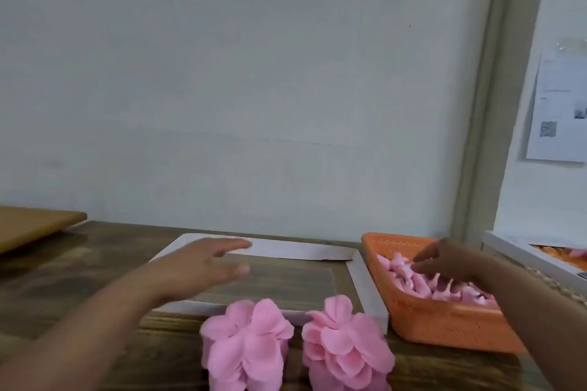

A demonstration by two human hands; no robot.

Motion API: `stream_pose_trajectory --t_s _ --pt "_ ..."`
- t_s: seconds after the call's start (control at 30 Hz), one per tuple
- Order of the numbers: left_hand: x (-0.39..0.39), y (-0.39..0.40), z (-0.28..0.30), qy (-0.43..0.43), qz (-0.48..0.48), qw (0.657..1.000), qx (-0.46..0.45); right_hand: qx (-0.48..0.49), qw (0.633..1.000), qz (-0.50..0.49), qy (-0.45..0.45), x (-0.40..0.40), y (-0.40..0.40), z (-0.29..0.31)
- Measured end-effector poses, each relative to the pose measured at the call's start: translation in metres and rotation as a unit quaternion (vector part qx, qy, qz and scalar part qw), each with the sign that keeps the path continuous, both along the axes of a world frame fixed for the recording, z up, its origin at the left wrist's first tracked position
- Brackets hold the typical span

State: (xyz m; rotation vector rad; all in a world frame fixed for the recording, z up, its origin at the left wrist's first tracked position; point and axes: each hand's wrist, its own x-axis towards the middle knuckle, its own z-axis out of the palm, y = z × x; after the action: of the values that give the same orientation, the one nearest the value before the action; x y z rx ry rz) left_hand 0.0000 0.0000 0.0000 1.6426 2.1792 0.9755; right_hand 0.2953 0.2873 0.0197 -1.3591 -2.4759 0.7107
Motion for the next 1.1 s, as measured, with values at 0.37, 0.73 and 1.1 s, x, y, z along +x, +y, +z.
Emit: stream_pose_trajectory --t_s 0.37,0.73,1.1 --pt "0.015 0.051 -0.051 0.181 -0.007 0.979 -0.094 0.121 0.947 -0.001 -0.297 -0.033 0.004 -0.031" --pt "0.027 0.054 -0.057 0.281 0.033 0.958 -0.043 0.126 0.954 -0.033 -0.269 -0.044 0.016 -0.037" --pt "0.045 0.050 -0.049 0.319 0.047 0.943 -0.079 0.116 0.953 -0.045 -0.275 -0.053 -0.002 -0.029"
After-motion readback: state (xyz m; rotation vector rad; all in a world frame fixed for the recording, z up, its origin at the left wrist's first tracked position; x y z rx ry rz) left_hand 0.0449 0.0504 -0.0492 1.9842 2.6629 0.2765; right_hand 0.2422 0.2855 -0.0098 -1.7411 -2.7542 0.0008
